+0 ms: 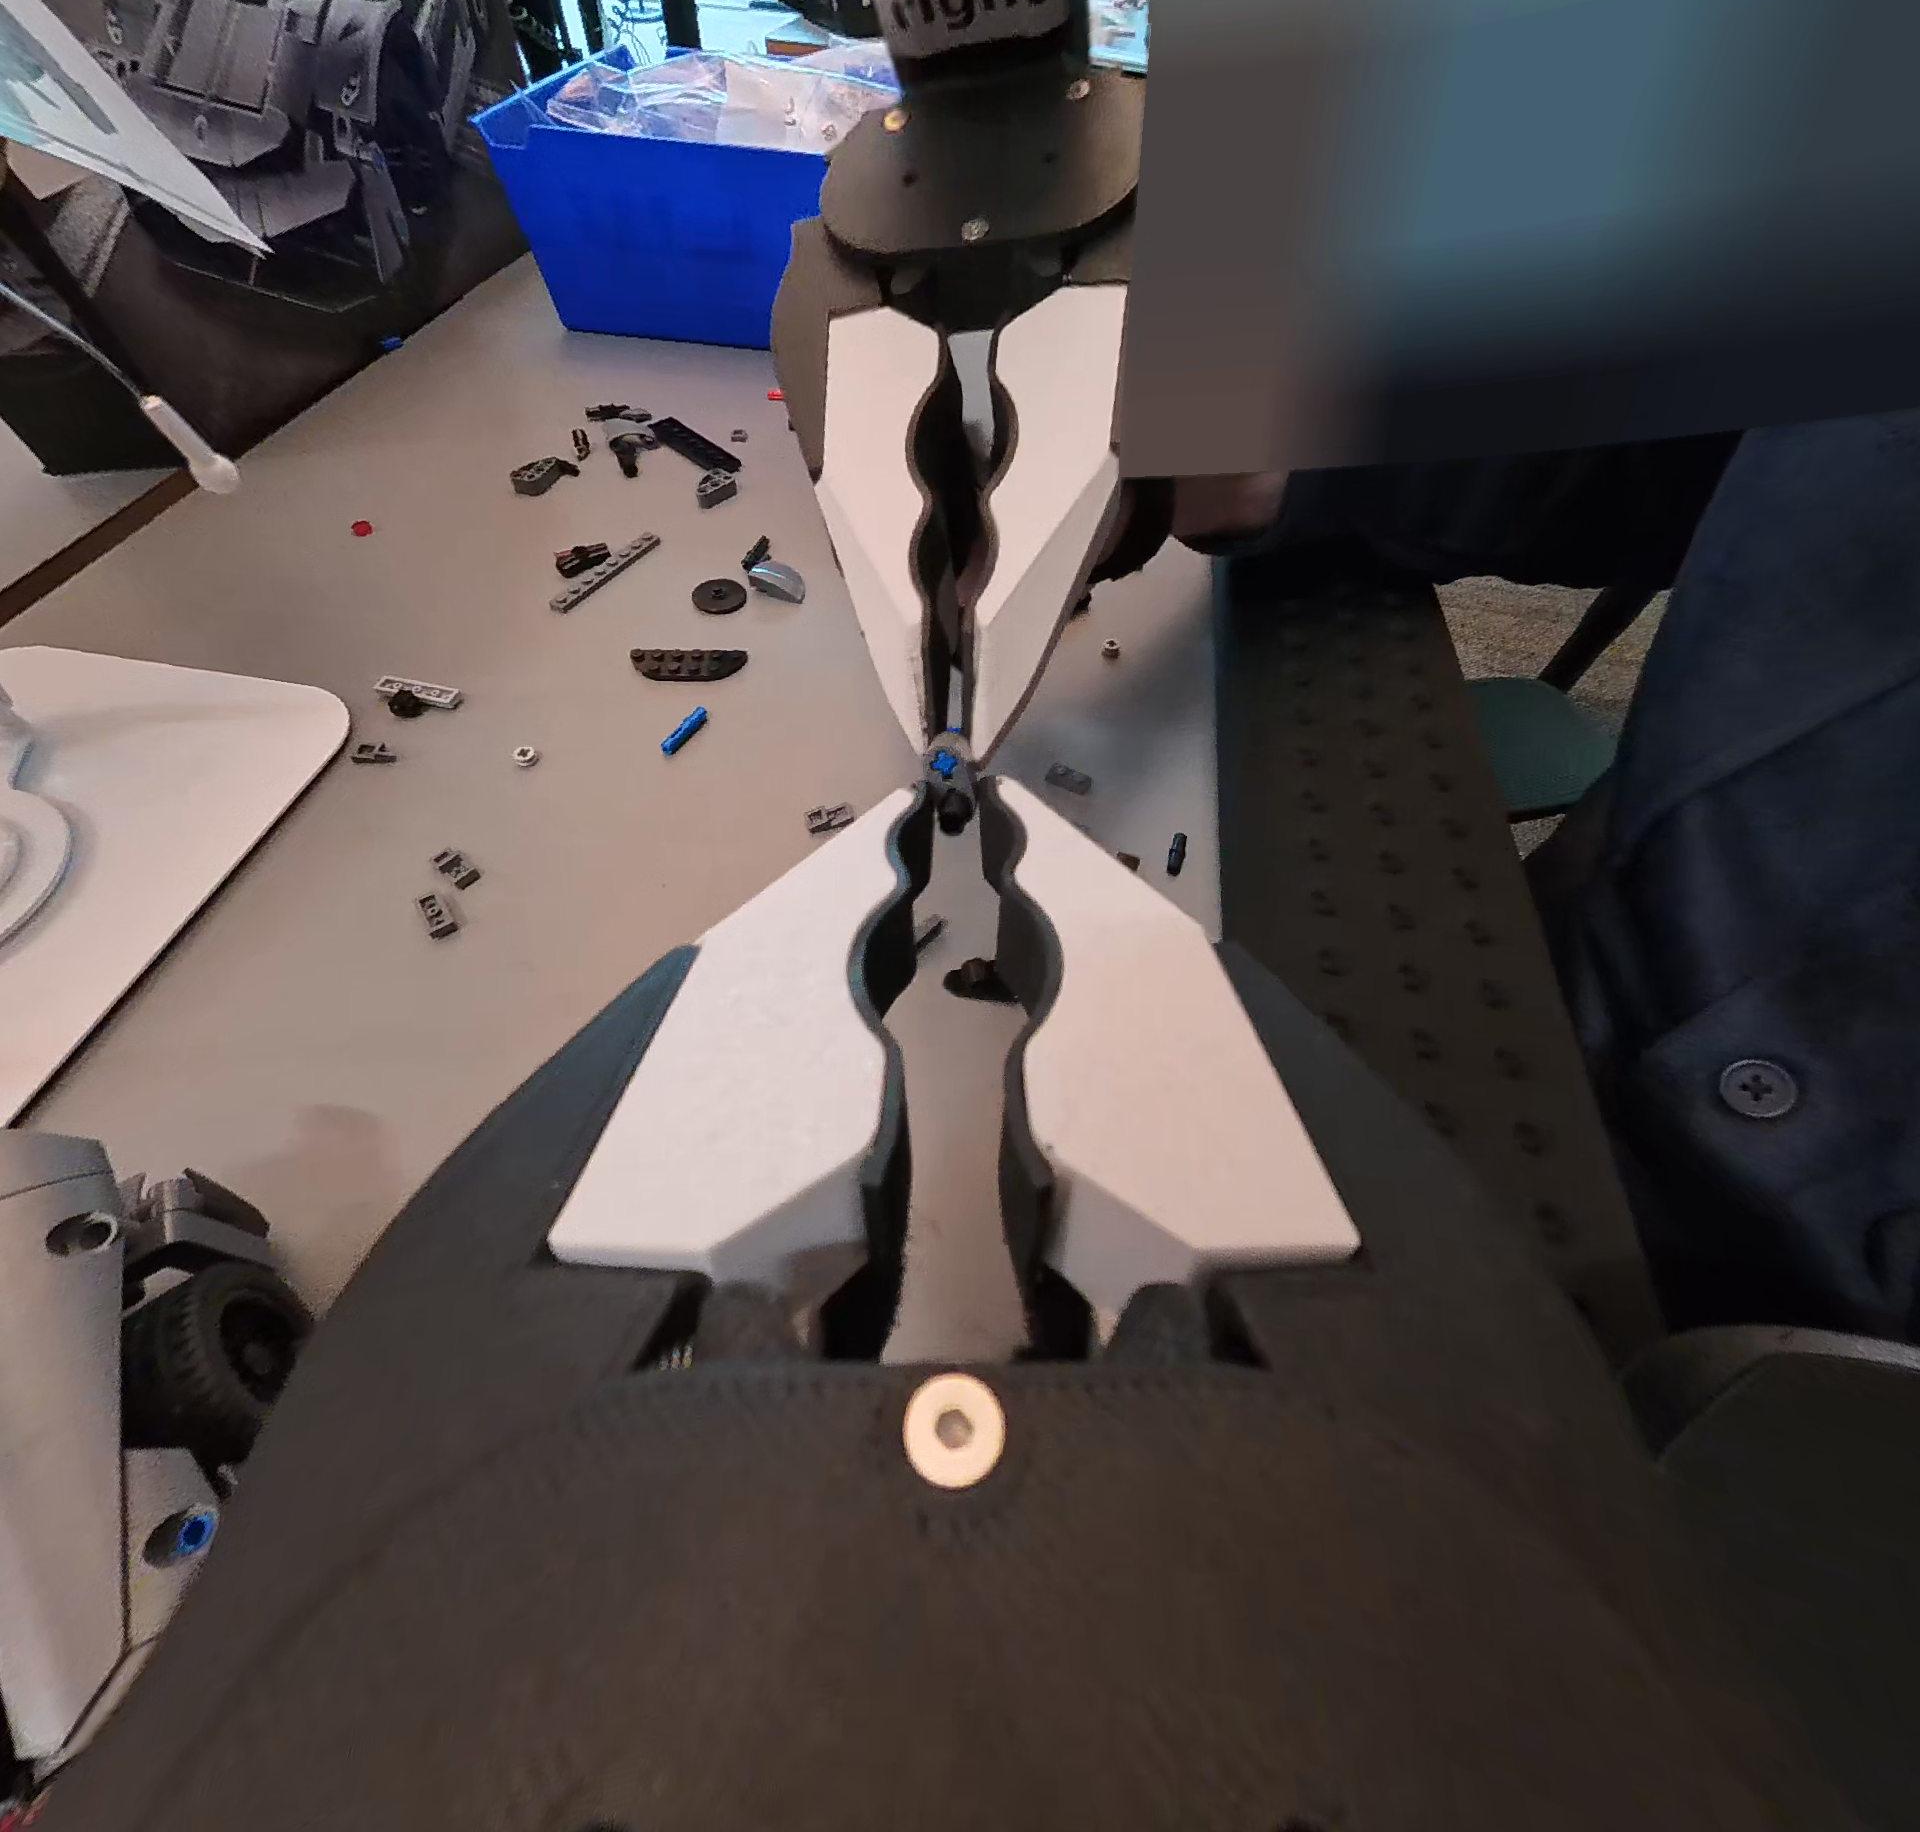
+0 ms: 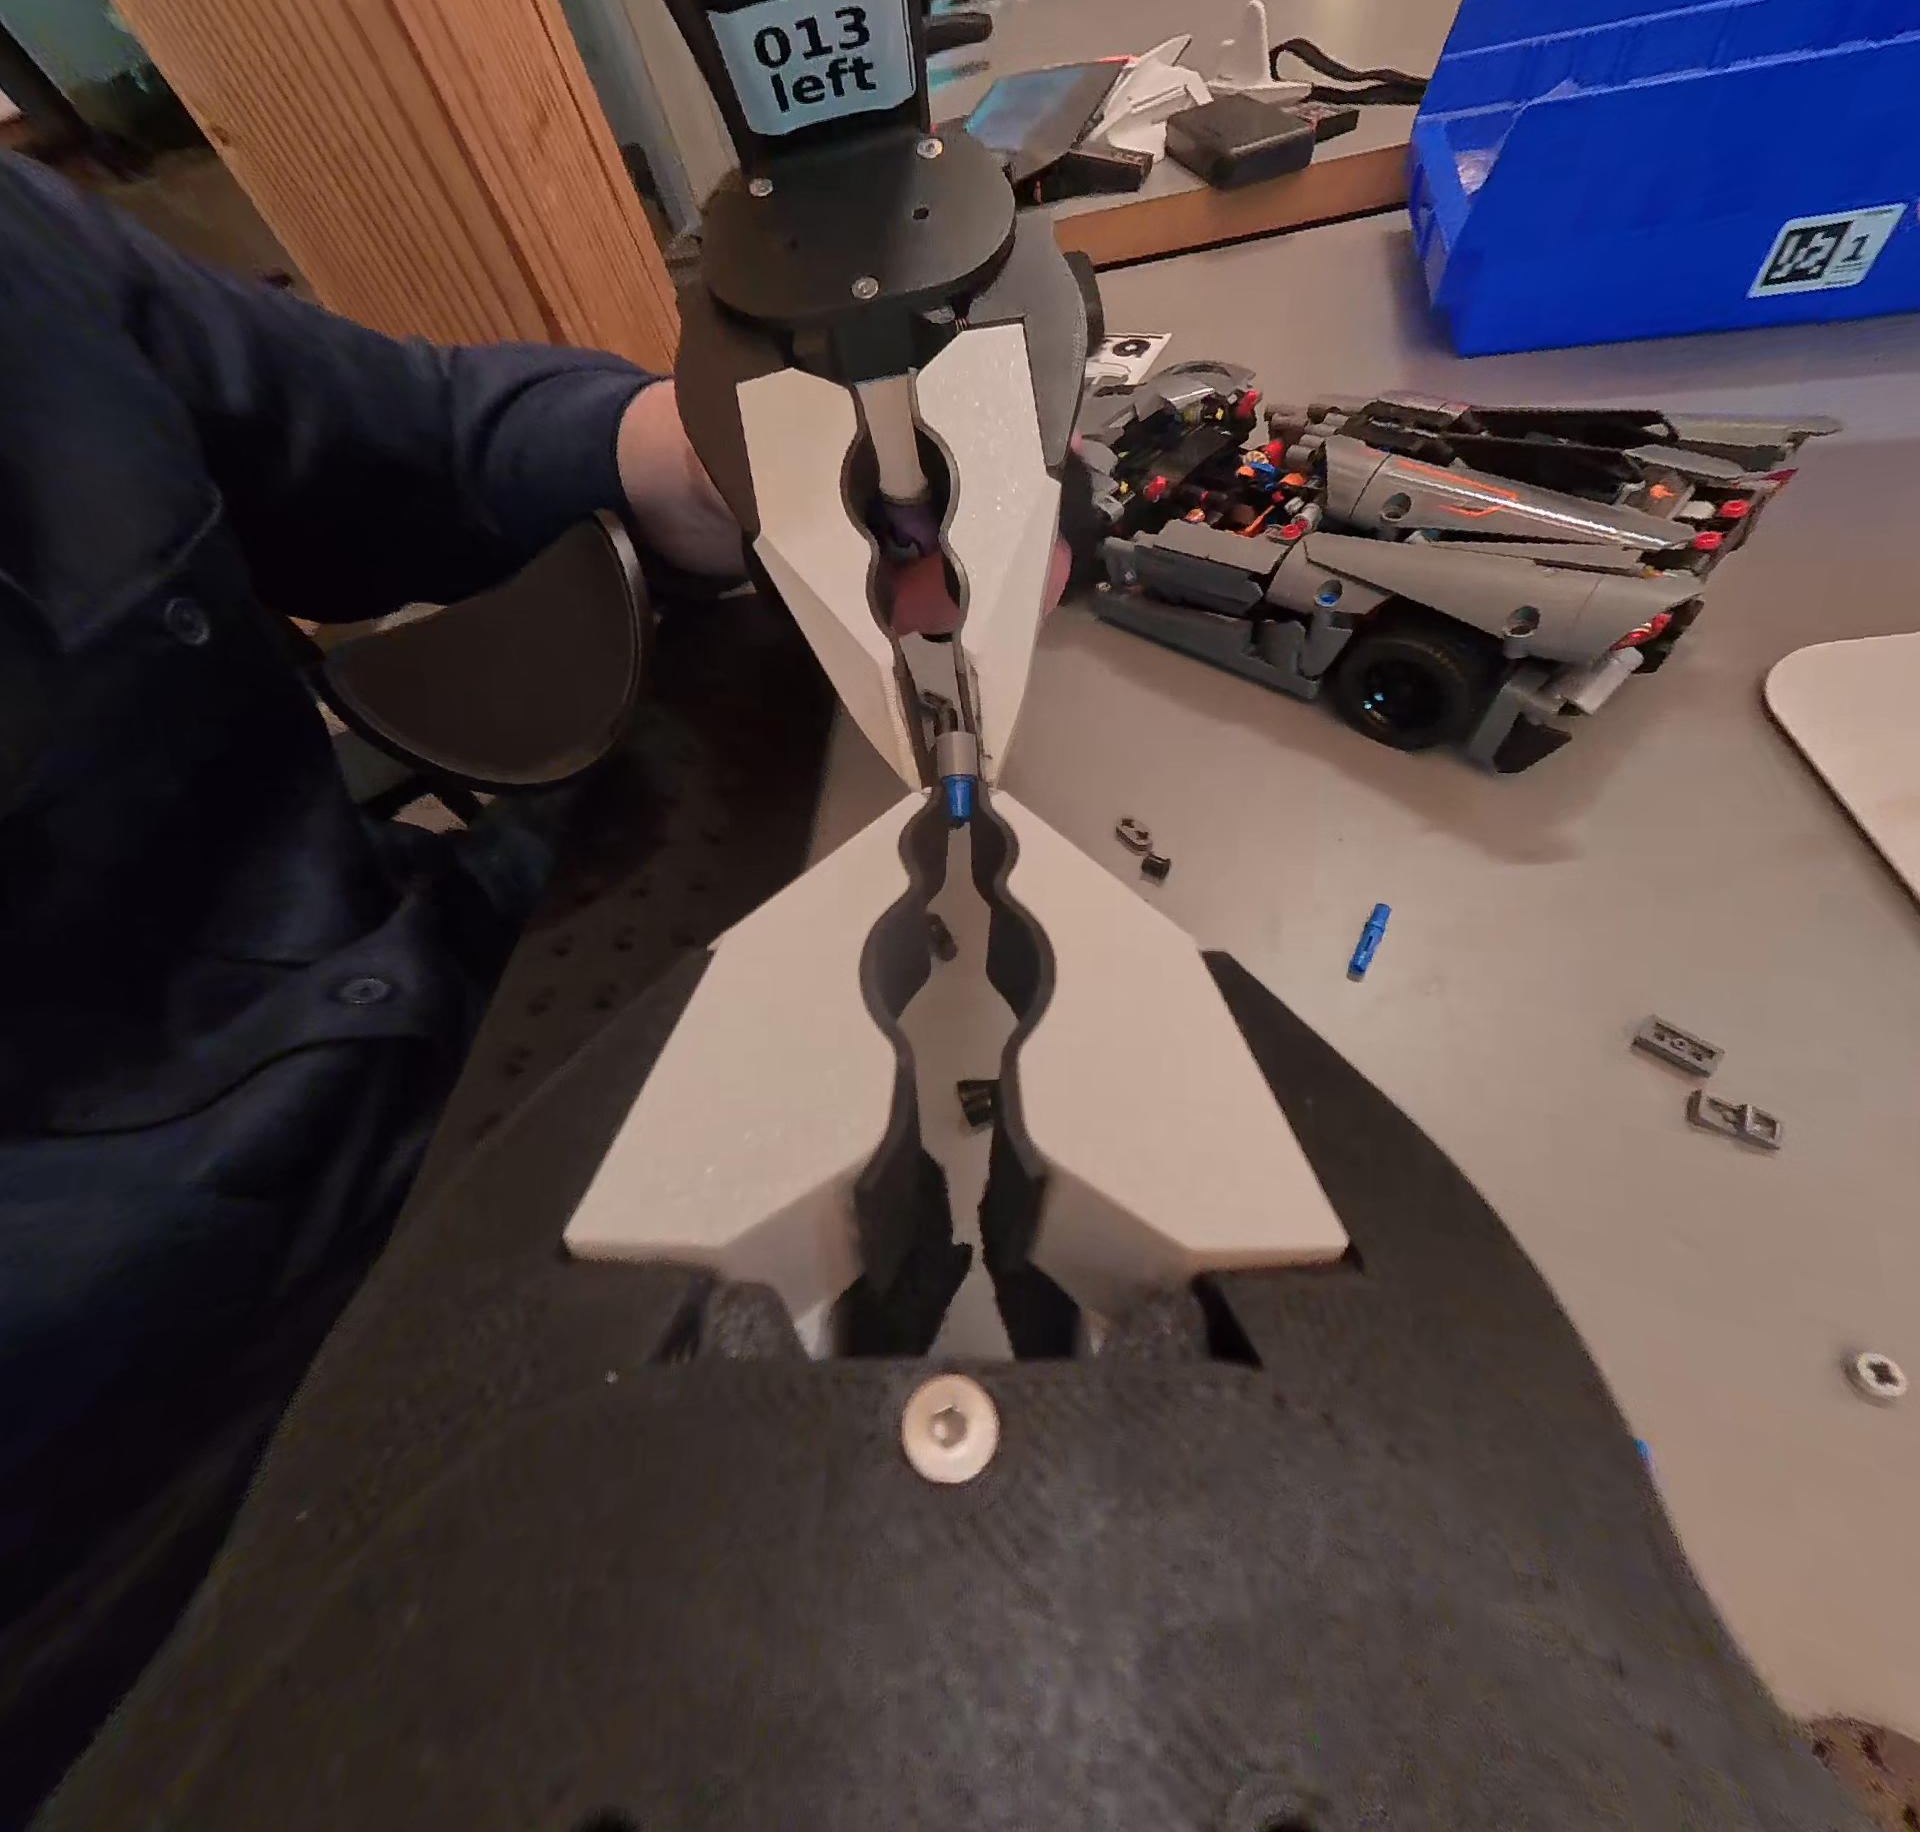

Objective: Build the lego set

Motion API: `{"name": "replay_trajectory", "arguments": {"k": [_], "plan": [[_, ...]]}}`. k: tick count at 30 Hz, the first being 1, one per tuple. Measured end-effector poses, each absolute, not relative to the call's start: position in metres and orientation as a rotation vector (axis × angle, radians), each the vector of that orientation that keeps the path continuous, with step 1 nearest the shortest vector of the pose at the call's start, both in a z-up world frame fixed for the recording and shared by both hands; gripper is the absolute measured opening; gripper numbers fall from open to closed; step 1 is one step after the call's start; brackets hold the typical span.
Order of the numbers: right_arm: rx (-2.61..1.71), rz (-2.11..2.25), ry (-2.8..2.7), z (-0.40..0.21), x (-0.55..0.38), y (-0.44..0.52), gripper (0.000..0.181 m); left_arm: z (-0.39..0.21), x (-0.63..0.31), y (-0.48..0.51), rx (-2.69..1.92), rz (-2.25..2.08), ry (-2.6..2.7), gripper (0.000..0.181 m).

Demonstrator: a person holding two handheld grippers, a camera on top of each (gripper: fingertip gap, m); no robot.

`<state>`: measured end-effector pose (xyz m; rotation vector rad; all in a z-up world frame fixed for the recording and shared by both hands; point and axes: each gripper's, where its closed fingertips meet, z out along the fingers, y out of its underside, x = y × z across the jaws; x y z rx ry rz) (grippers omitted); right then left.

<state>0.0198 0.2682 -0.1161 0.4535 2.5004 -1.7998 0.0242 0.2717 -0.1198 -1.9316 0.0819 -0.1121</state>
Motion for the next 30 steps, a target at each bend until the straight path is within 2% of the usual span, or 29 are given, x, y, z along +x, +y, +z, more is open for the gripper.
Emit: {"name": "replay_trajectory", "arguments": {"k": [16,30], "plan": [[0.470,-1.822,2.470,-0.114,0.019,0.269,0.001,-0.118,0.023,0.273,-1.886,-0.180,0.046,0.004],[0.381,-1.704,2.867,-0.126,0.019,0.267,0.001,-0.127,0.022,0.274,-1.995,0.045,0.140,0.005]]}}
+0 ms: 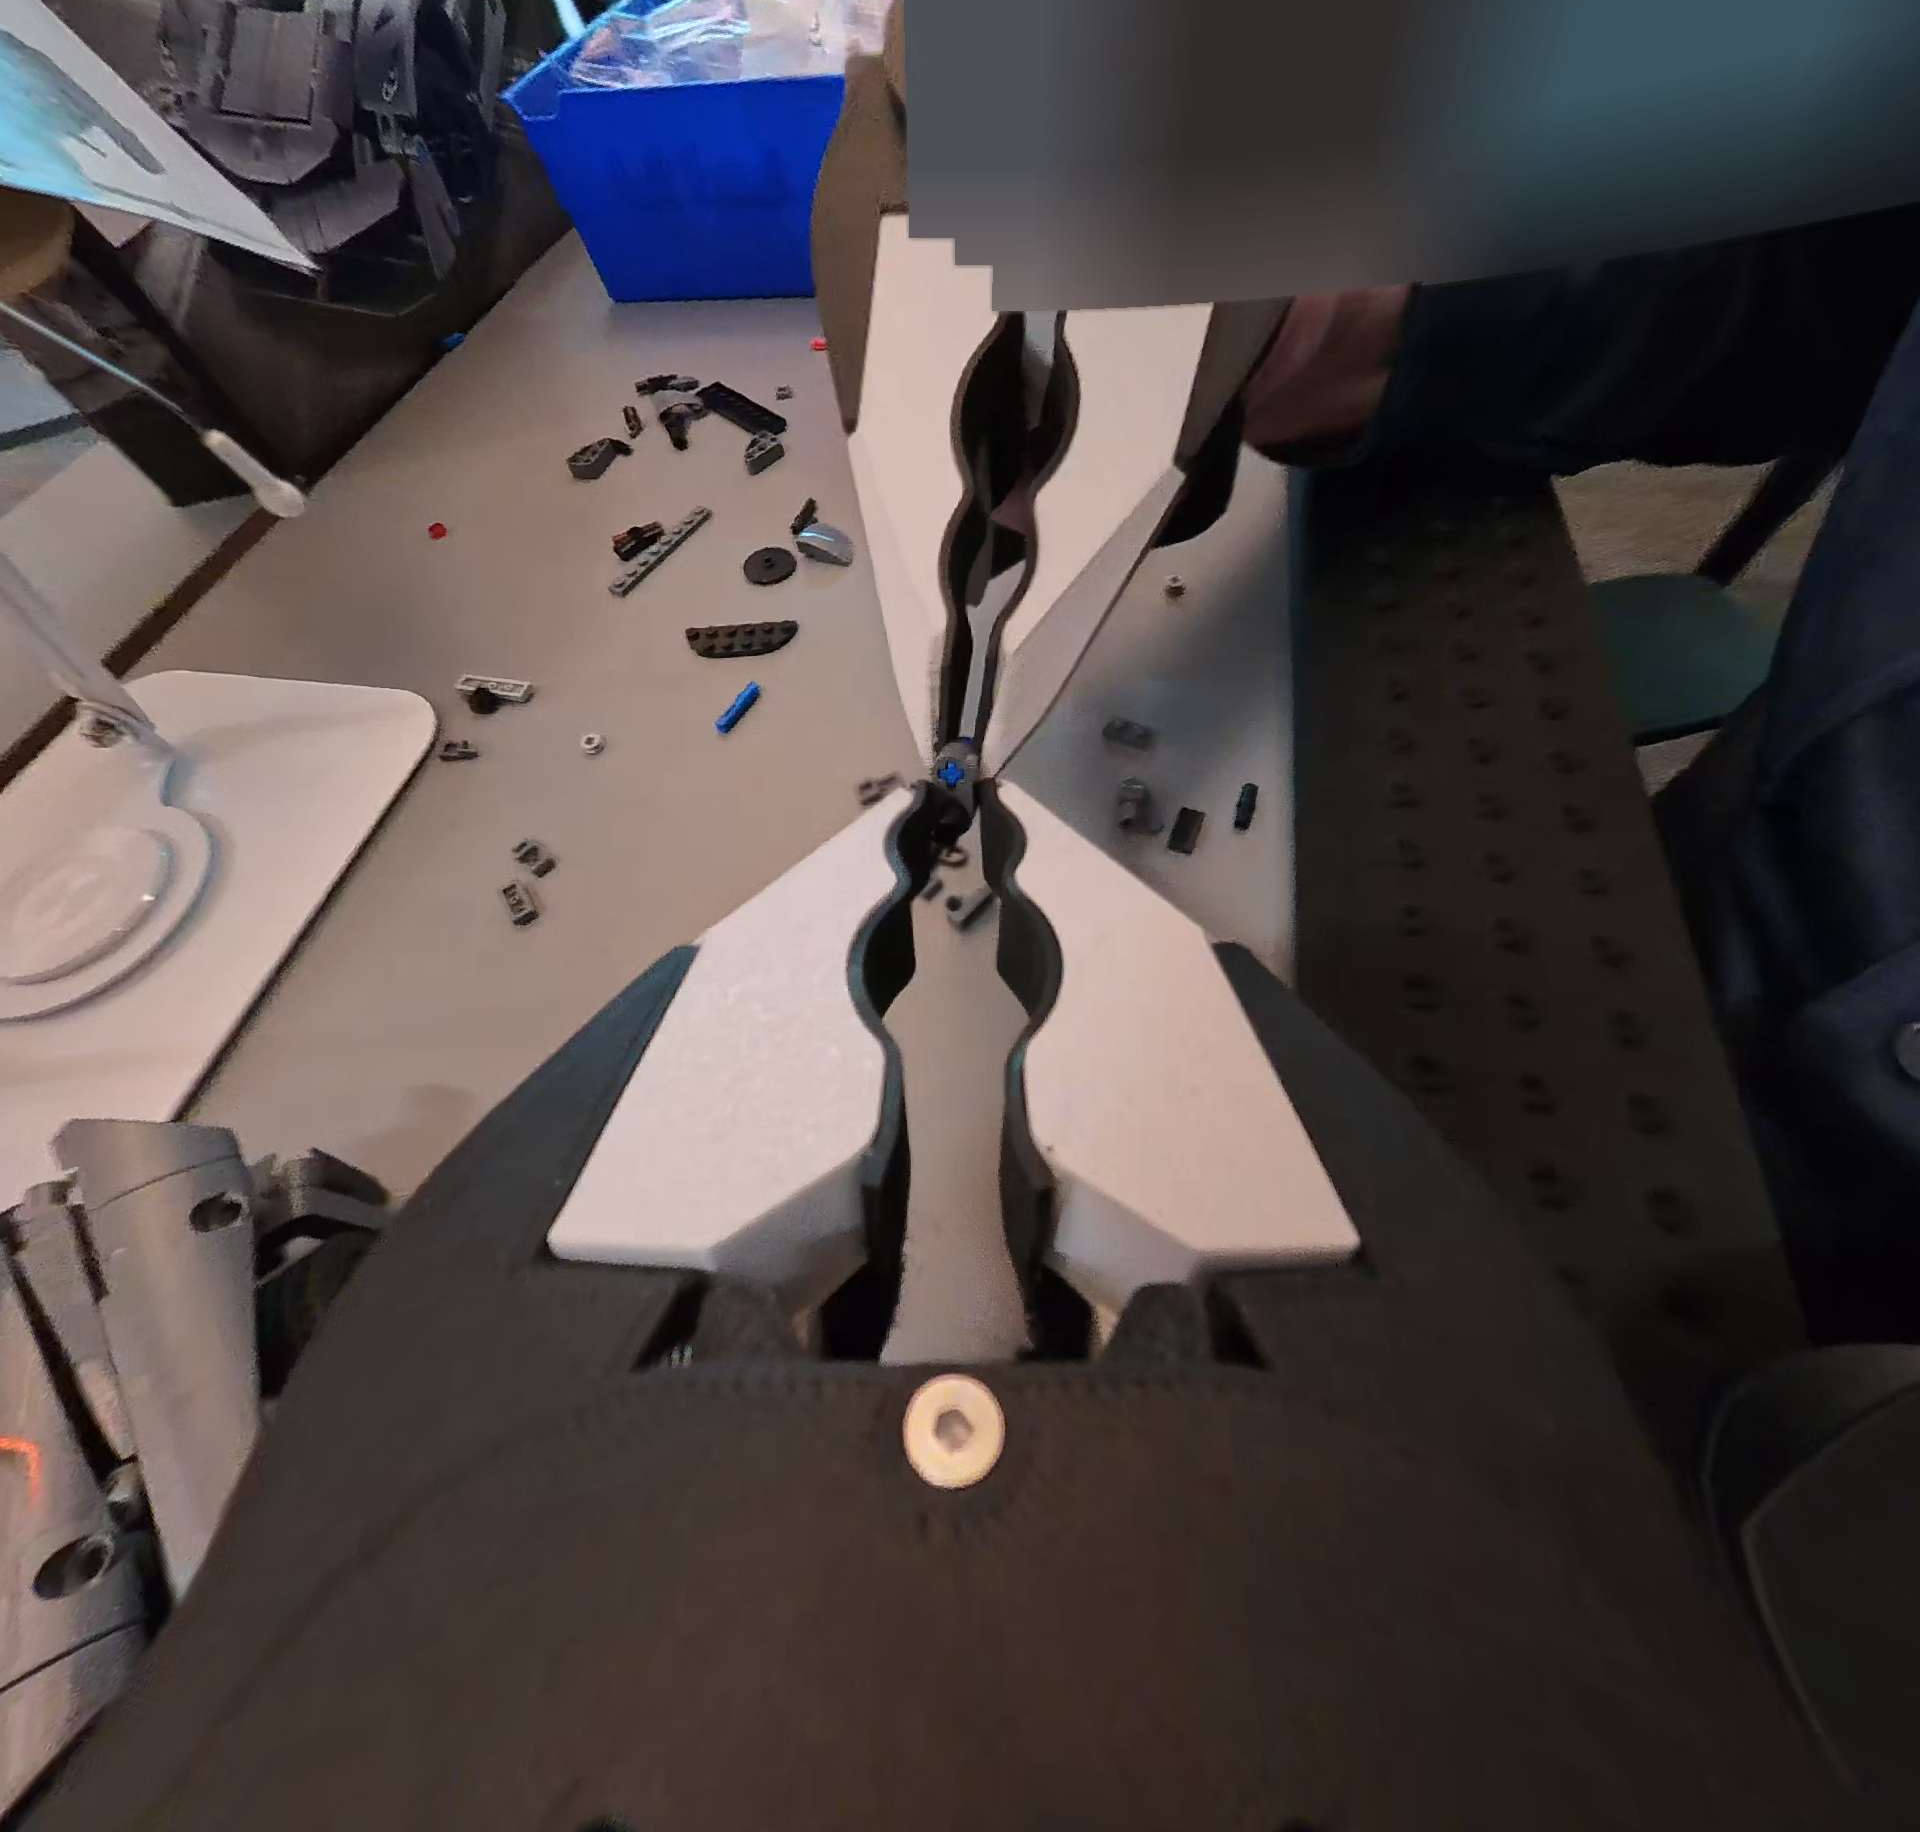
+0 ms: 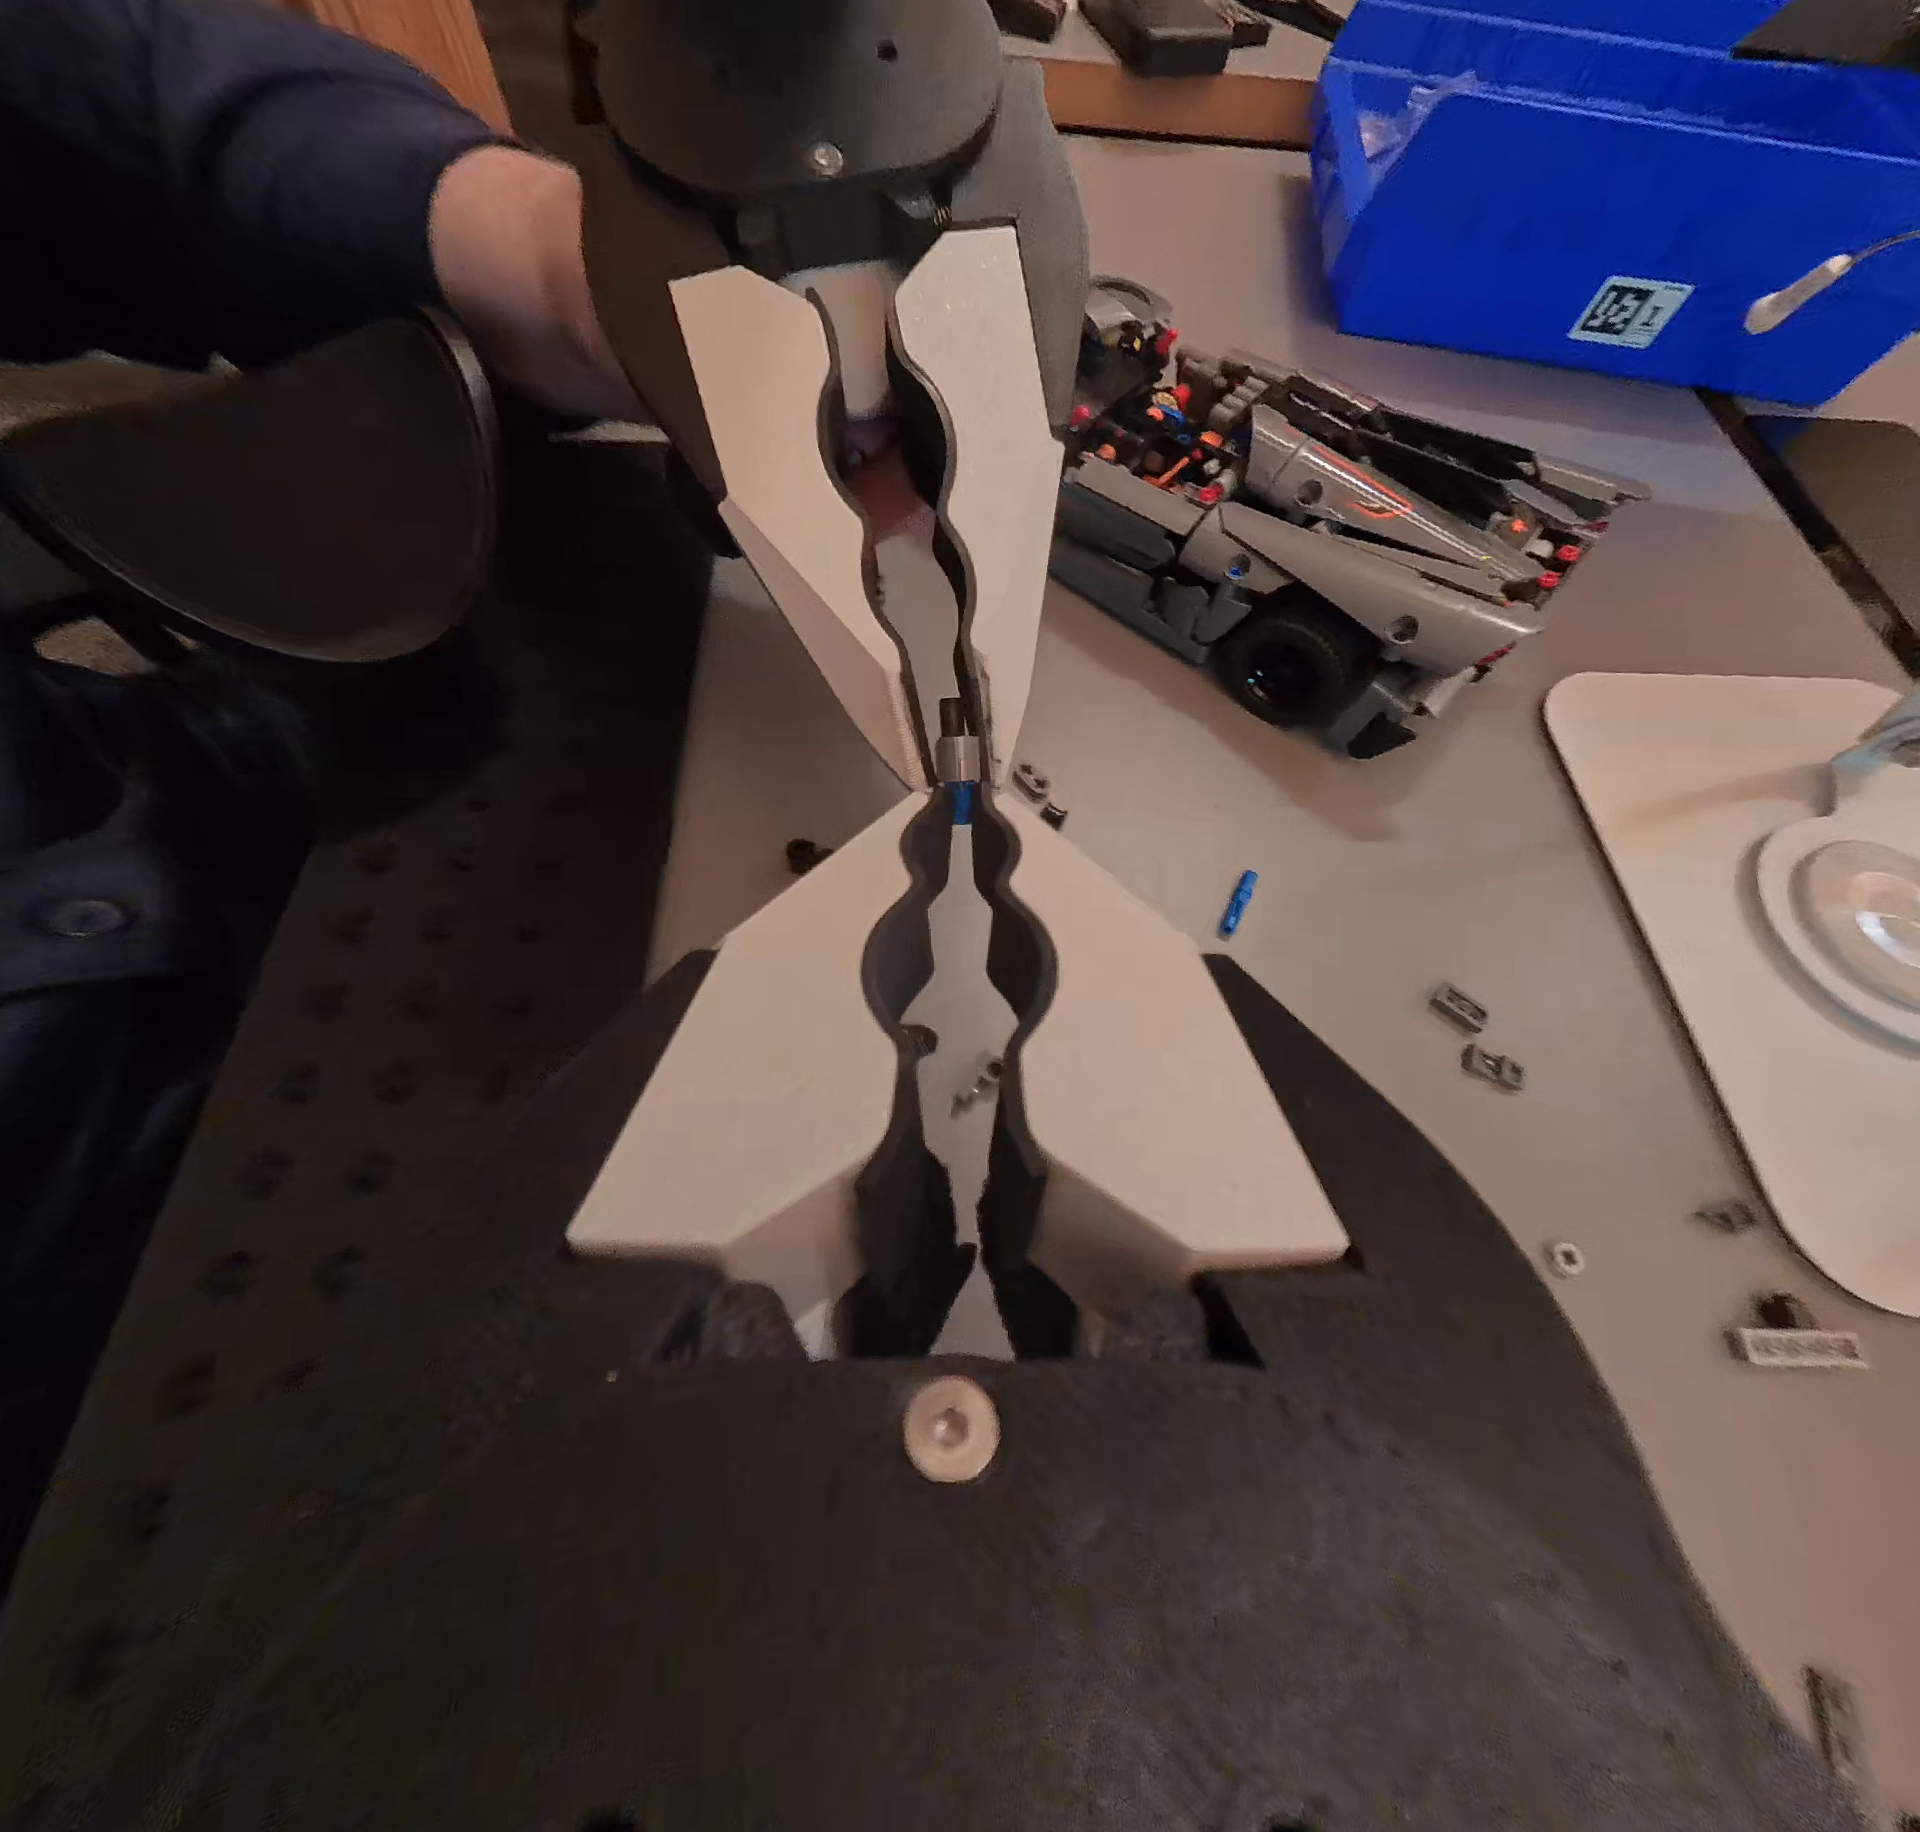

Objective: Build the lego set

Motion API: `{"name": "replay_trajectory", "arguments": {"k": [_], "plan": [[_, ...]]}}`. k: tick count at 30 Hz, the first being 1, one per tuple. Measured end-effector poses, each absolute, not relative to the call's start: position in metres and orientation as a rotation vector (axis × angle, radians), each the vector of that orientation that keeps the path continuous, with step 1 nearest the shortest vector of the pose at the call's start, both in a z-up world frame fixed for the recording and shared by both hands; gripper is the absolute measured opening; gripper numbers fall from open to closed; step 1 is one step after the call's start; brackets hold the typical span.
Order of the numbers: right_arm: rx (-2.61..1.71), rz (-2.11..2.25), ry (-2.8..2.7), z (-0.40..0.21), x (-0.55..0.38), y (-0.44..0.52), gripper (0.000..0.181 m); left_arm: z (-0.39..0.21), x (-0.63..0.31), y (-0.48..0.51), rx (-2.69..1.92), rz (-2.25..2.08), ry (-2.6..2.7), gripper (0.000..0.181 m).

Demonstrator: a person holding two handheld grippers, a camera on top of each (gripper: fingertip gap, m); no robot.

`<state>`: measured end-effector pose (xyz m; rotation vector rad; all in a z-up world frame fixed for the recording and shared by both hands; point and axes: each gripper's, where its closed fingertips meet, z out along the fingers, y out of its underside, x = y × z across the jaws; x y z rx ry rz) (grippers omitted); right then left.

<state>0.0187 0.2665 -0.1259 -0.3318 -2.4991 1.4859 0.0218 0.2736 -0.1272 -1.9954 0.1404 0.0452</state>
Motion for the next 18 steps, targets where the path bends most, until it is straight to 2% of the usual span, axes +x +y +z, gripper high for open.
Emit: {"name": "replay_trajectory", "arguments": {"k": [6,18], "plan": [[-0.227,1.327,-2.489,-0.133,0.023,0.267,0.000,-0.132,0.025,0.273,-2.045,0.126,0.193,0.003],[-0.202,1.469,-2.414,-0.109,0.031,0.267,0.000,-0.106,0.034,0.269,-1.934,-0.026,0.139,0.003]]}}
